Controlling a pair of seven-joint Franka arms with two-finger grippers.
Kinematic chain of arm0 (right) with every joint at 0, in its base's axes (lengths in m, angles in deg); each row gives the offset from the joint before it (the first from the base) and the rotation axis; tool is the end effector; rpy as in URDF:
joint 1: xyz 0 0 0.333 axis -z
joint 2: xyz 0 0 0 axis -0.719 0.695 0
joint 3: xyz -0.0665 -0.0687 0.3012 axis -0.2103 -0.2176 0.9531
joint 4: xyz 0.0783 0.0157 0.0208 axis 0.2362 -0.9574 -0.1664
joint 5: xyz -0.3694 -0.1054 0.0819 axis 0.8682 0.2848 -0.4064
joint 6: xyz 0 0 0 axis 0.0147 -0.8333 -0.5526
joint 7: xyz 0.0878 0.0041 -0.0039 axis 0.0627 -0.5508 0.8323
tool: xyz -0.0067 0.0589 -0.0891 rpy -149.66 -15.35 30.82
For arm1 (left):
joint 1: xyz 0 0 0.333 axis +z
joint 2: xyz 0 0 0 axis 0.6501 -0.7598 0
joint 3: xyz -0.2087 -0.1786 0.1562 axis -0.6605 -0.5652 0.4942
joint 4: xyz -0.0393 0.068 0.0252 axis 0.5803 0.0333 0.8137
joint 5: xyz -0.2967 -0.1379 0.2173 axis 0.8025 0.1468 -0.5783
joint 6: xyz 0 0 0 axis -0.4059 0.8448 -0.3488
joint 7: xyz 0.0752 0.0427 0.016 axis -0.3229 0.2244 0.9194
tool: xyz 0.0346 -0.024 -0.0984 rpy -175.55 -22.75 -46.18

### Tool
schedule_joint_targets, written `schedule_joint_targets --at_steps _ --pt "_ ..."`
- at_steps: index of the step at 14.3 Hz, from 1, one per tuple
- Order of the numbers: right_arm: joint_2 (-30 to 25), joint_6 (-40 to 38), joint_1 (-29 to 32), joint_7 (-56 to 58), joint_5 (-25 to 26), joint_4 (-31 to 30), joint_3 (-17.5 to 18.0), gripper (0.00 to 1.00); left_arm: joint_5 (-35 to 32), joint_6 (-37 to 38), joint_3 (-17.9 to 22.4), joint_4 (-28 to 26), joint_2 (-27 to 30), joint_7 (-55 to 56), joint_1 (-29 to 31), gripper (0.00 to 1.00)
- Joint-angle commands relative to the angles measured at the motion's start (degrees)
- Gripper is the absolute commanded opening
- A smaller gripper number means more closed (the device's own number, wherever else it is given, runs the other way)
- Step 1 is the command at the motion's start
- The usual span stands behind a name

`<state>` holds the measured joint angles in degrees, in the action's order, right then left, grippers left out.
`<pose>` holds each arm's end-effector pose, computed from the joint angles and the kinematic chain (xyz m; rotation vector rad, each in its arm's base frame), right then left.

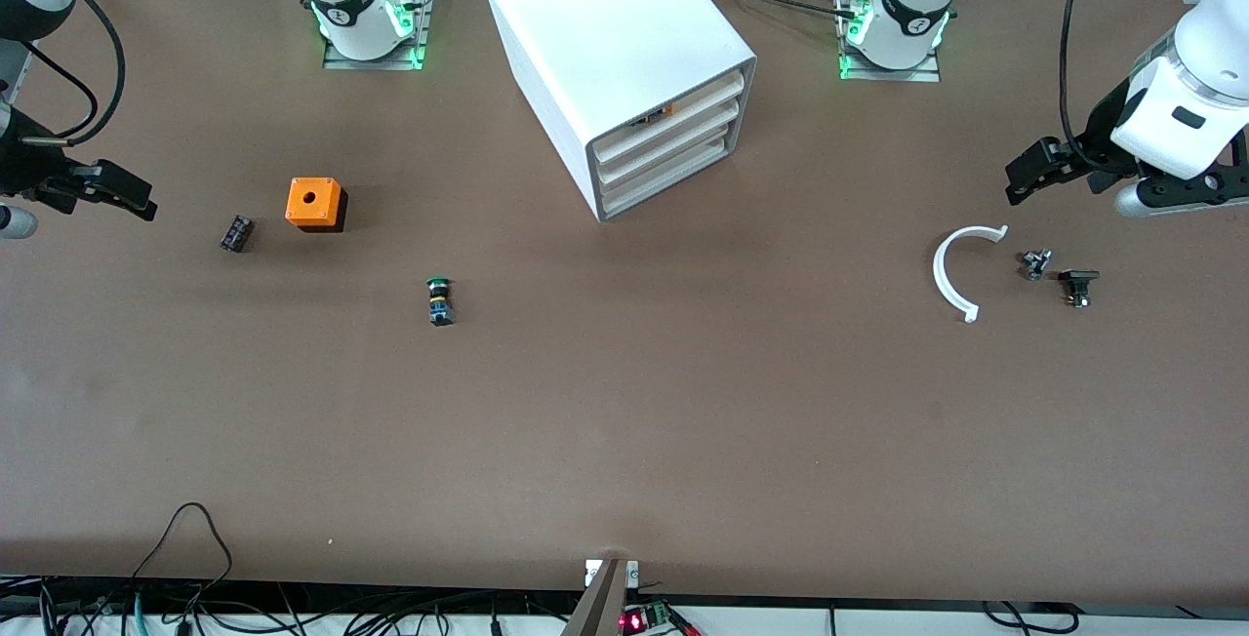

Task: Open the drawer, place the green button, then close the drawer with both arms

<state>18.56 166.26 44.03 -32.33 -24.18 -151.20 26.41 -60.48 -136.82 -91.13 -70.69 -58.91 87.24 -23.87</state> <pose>0.5679 -0.0532 0.5478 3.0935 -0.1009 0.0257 0.5520 -0.0514 0.5916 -3.1259 -0.2523 -0.0233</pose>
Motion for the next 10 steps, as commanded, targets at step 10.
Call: schedule_joint_targets --at_steps 10 --pt "0.5 -0.5 -0.1 0.4 -1.4 0.3 -0.2 1.0 1.2 2.5 -0.5 1.4 -1.7 -0.6 0.1 1.0"
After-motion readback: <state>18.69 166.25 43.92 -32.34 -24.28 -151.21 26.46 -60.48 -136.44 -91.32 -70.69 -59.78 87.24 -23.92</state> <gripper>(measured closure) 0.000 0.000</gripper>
